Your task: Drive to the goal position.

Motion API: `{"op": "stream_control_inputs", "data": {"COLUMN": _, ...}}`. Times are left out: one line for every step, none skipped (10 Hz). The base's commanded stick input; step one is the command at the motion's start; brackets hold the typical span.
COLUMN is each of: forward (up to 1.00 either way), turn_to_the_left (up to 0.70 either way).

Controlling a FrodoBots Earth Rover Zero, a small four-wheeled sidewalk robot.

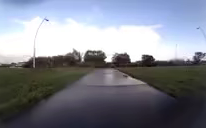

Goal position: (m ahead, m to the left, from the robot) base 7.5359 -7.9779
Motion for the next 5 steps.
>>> {"op": "stream_control_inputs", "data": {"forward": 0.45, "turn_to_the_left": 0.0}}
{"op": "stream_control_inputs", "data": {"forward": 0.45, "turn_to_the_left": 0.0}}
{"op": "stream_control_inputs", "data": {"forward": 0.45, "turn_to_the_left": 0.0}}
{"op": "stream_control_inputs", "data": {"forward": 0.45, "turn_to_the_left": 0.0}}
{"op": "stream_control_inputs", "data": {"forward": 0.45, "turn_to_the_left": 0.0}}
